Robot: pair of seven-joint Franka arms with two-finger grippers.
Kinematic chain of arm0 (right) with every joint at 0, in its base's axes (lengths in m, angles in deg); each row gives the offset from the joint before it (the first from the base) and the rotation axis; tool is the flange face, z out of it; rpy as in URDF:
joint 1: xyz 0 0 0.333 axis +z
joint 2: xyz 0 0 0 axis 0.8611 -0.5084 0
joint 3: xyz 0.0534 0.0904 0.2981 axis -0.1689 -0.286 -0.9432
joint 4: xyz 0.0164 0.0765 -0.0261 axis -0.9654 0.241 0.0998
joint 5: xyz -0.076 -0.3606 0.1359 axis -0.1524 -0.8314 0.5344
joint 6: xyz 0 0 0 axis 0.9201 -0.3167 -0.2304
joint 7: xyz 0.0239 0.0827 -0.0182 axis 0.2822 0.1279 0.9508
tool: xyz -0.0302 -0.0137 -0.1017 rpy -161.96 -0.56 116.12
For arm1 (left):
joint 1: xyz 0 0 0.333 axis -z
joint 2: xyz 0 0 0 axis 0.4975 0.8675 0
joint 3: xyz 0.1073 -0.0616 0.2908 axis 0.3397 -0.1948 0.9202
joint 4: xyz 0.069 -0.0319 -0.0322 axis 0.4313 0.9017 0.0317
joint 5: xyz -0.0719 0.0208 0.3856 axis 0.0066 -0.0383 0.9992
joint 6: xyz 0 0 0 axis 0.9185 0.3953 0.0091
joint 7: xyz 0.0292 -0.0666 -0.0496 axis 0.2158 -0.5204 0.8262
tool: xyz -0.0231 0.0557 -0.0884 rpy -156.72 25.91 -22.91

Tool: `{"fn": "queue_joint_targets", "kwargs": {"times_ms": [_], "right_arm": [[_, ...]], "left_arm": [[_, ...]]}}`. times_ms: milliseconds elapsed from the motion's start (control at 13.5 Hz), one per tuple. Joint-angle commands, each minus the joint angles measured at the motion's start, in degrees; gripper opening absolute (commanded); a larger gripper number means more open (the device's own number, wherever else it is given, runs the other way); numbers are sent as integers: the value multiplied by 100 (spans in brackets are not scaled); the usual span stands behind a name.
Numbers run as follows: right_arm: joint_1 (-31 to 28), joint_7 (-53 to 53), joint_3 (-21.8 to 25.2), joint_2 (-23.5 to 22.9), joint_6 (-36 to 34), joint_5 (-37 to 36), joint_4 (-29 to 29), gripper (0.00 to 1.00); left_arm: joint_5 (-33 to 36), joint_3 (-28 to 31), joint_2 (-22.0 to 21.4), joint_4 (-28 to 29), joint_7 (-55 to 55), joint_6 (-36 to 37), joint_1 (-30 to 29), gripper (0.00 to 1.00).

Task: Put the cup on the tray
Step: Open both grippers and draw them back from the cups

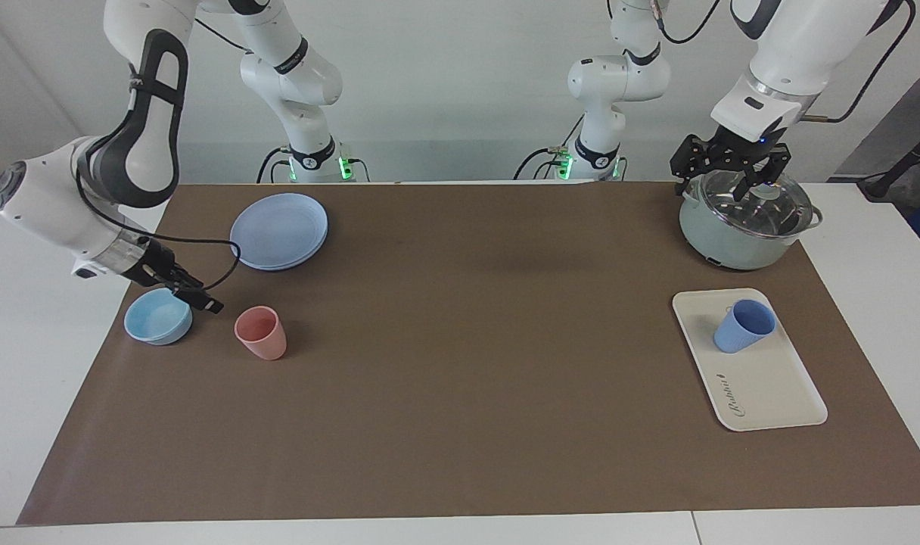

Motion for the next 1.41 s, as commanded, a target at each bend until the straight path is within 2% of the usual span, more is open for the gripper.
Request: {"fn": "queue_joint_targets", "kwargs": {"times_ms": [0,446,743,1040,1337], "right_arm": [[355,432,-6,372,-289,-640,165,99],[1453,414,-23,1013,-597,-1538,201,99],[1797,432,-50,1435,-588,-1565,96,99],[1745,450,-41,1384,-693,-1705,-755,99],[1719,485,-50,1059,-1825,-1952,-2003,99]], "left_arm": [[16,-3,-160,258,-23,-152,-88,100],[-19,5,-187,329,-23,-187,-194,100],[-19,-3,-222,390,-23,-196,-194,100],[-19,5,-230,390,-23,-196,-176,100],[-19,5,-230,390,-32,-196,-167,100]]}}
